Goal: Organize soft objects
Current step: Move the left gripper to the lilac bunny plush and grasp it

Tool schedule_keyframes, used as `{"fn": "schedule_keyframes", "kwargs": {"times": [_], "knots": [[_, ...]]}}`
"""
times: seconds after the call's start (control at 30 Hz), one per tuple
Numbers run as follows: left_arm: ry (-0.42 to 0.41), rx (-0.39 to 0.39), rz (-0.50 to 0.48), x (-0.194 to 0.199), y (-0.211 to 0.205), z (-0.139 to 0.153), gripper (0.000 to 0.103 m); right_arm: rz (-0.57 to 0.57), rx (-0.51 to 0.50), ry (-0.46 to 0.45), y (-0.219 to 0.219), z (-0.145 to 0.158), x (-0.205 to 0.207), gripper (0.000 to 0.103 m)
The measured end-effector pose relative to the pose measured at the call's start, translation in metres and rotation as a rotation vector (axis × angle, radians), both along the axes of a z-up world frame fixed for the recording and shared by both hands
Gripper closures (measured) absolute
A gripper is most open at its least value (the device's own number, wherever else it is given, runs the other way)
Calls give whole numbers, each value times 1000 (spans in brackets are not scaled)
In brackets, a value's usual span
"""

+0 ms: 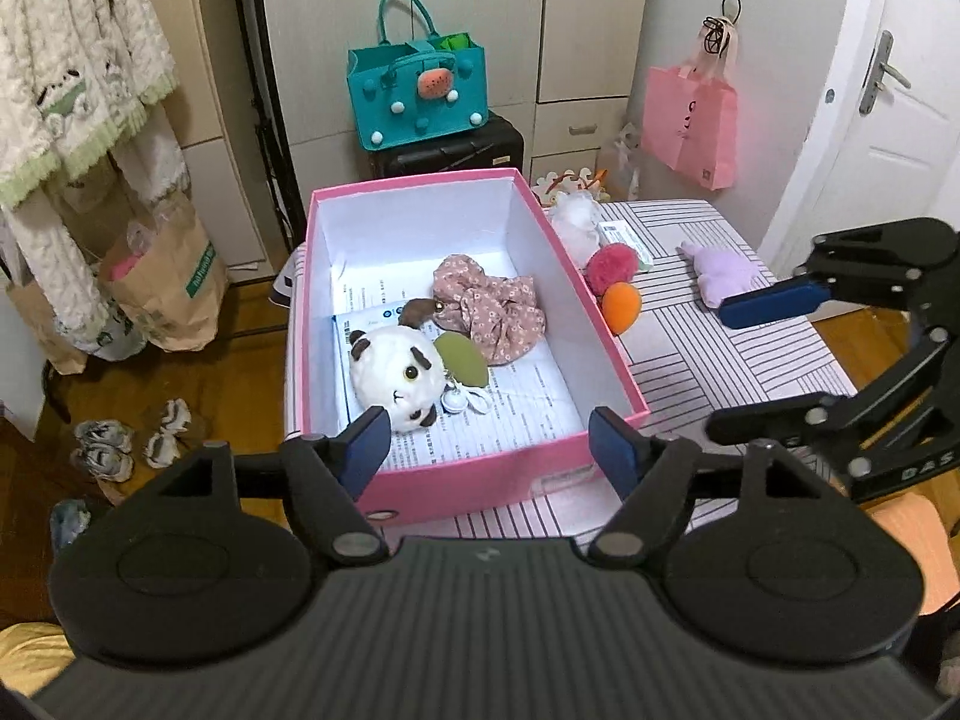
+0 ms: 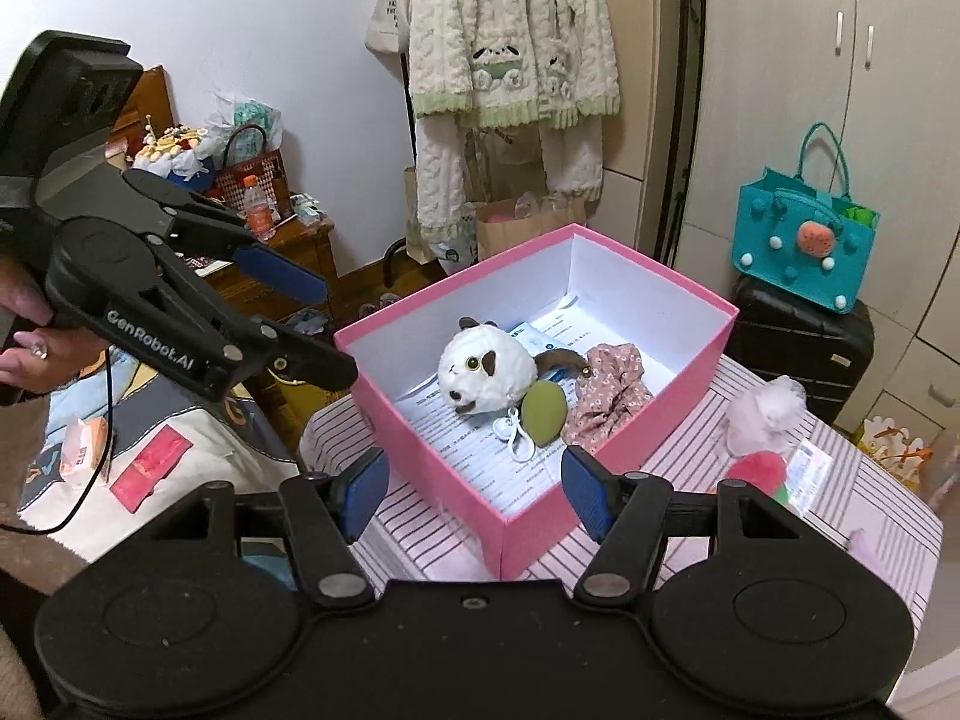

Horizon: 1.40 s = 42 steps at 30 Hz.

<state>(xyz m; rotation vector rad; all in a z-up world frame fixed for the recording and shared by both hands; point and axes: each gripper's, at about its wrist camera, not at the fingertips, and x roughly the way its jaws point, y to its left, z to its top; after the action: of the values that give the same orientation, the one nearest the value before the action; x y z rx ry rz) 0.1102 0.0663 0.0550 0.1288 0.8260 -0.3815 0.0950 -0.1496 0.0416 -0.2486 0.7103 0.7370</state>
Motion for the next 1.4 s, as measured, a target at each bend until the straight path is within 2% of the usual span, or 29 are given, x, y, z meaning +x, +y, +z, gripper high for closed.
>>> {"fn": "schedule_keyframes", "kwargs": {"times": [0.13, 0.27, 0.43, 0.57, 0.7, 0.9, 1.07, 1.17, 1.4], "knots": [[-24, 10, -2, -12, -4, 9, 27, -5, -9, -32, -12, 4, -20, 29], [-27, 17, 3, -19, -11, 9, 27, -21, -19, -64, -27, 4, -36, 29], [6, 21, -6, -23, -21, 6, 26, -67, -14, -61, -50, 2, -45, 27], [-6, 32, -33, -30, -36, 7, 18, -105, 2, -66, -68, 1, -50, 25], [-25, 31, -66, -35, -58, 9, 18, -143, -18, -65, -82, 0, -55, 25], [-33, 4, -164, -38, -97, 15, 18, -194, -32, -93, -107, 3, -59, 23], [-33, -78, -247, -26, -129, 10, 18, -254, -35, -122, -135, -4, -54, 22], [-52, -105, -286, -17, -150, 2, 18, -280, -19, -132, -151, -8, -45, 14], [-137, -144, -282, 11, -190, -25, 20, -323, -16, -136, -180, -40, -16, 14]]}}
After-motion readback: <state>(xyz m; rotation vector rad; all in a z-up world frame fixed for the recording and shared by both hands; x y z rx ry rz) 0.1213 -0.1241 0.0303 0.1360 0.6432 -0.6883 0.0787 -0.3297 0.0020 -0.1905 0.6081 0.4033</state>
